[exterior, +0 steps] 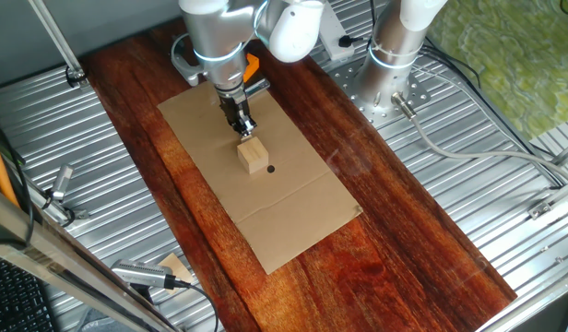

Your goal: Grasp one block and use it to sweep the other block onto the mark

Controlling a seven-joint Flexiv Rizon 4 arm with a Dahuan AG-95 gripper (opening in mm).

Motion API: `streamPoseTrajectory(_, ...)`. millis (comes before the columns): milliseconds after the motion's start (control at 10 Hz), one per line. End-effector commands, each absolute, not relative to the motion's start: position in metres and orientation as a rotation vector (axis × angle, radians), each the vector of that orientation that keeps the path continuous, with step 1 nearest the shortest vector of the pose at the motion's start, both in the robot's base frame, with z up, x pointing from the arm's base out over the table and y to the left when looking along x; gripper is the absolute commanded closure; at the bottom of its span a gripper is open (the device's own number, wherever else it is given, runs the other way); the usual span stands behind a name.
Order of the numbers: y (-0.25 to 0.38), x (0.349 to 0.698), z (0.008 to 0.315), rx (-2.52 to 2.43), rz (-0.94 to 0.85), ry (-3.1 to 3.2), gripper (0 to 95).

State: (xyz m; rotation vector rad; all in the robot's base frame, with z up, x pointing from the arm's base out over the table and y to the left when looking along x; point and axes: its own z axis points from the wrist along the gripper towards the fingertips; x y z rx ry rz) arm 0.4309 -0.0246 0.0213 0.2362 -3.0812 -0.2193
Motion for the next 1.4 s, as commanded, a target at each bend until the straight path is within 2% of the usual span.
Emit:
streamPoseTrajectory(100,-0.024,0.432,0.022,0.251,-0.226,-3.073,95.0)
streamPoseTrajectory(1000,-0.024,0.432,0.022,0.193,-0.235,-3.093,95.0)
streamPoseTrajectory(1400,-0.002,0.438,0.042,0.163,-0.219,-3.071,95.0)
